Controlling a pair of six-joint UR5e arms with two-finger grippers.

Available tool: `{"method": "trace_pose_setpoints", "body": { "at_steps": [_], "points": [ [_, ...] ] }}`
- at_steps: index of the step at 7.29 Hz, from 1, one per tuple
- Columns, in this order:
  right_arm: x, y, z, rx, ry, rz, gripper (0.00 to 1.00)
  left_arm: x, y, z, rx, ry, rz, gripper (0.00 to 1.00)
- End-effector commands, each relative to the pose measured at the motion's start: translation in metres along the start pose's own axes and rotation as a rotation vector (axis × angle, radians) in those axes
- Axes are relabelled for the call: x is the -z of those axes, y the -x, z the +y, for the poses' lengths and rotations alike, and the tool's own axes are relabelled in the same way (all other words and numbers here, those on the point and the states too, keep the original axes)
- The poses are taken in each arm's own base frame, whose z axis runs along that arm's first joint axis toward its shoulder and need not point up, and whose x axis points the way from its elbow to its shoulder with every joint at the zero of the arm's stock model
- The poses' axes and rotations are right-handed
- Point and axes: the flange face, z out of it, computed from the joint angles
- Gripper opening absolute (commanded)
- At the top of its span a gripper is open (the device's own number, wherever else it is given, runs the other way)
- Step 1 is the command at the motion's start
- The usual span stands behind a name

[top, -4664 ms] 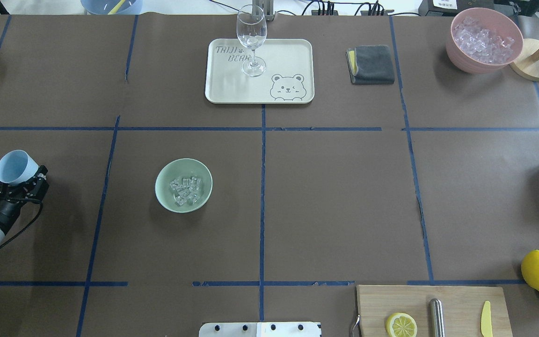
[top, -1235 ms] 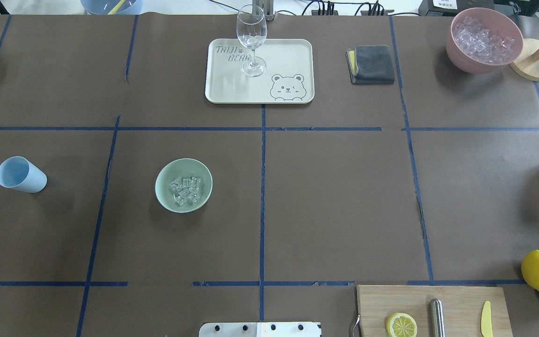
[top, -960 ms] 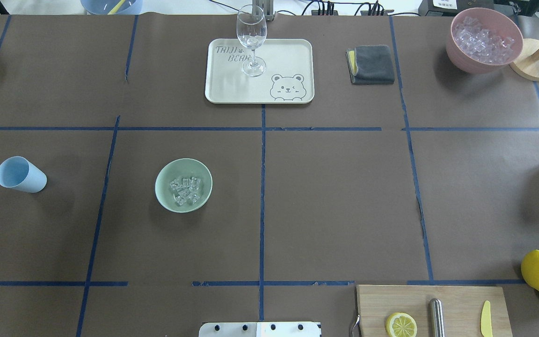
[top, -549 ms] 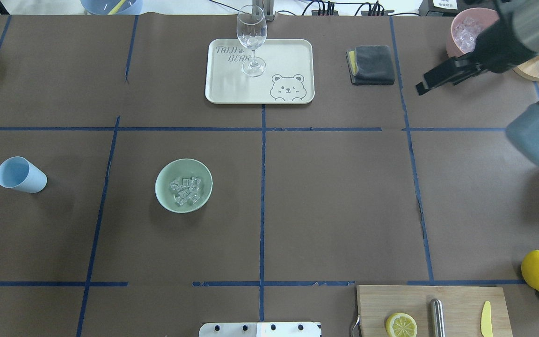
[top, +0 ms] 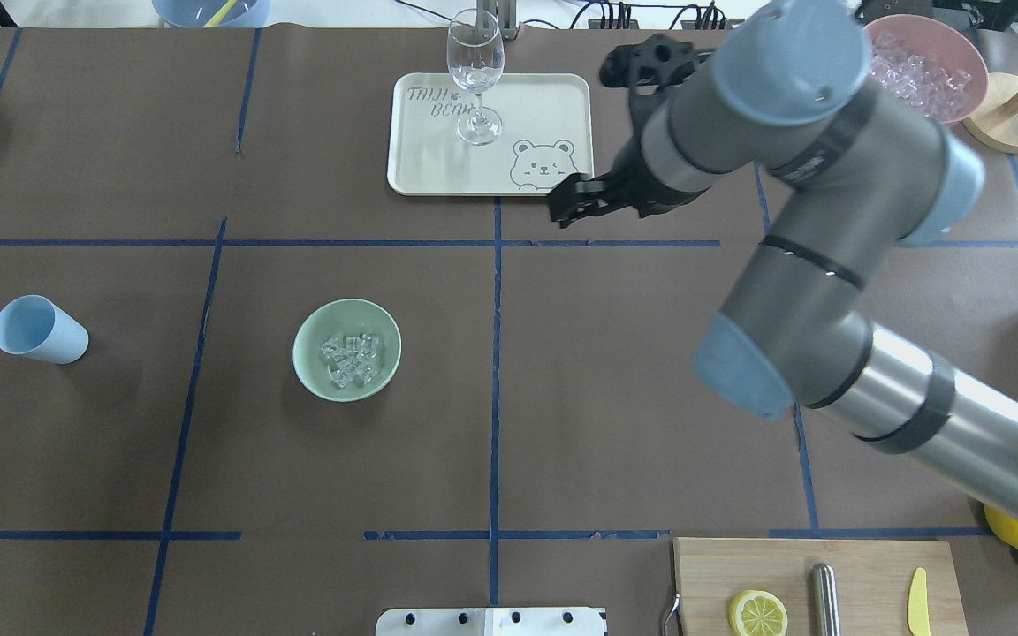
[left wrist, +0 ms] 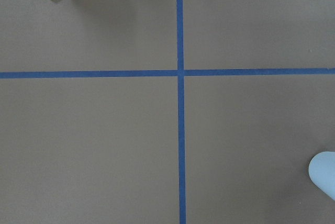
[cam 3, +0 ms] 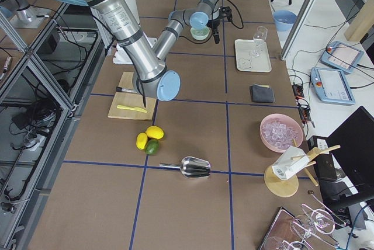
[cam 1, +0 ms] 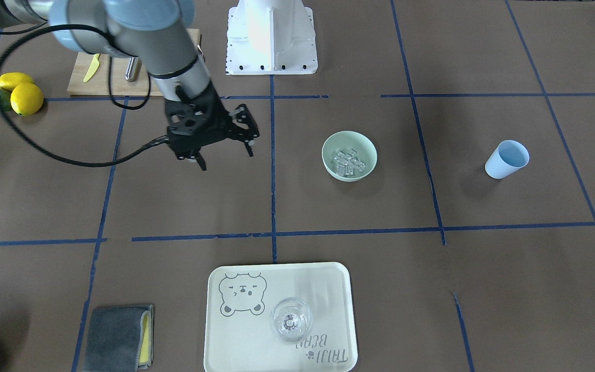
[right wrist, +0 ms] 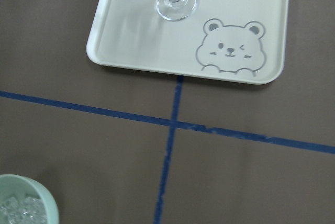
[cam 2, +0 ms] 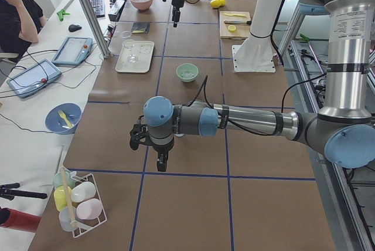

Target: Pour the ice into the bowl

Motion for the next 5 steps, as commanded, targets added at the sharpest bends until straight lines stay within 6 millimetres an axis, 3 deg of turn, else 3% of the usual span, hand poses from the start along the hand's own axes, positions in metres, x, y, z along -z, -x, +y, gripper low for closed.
{"method": "trace_pose_setpoints", "body": {
  "at_steps": [1,2,3,5],
  "points": [
    [-0.066,0.131,0.019,-0.096,0.028,0.06,0.99,0.0,-0.001,0.0,0.0,-0.001,0.002,1.0],
    [-0.091,0.151,0.03,-0.092,0.03,0.101,0.98,0.0,-0.001,0.0,0.0,-0.001,0.0,1.0],
    [-0.115,0.155,0.045,-0.079,0.03,0.126,0.97,0.001,-0.001,0.0,-0.001,-0.002,0.002,1.0],
    [-0.143,0.154,0.066,-0.065,0.057,0.159,0.88,0.0,0.0,0.0,0.0,-0.001,0.002,1.0]
  ]
}}
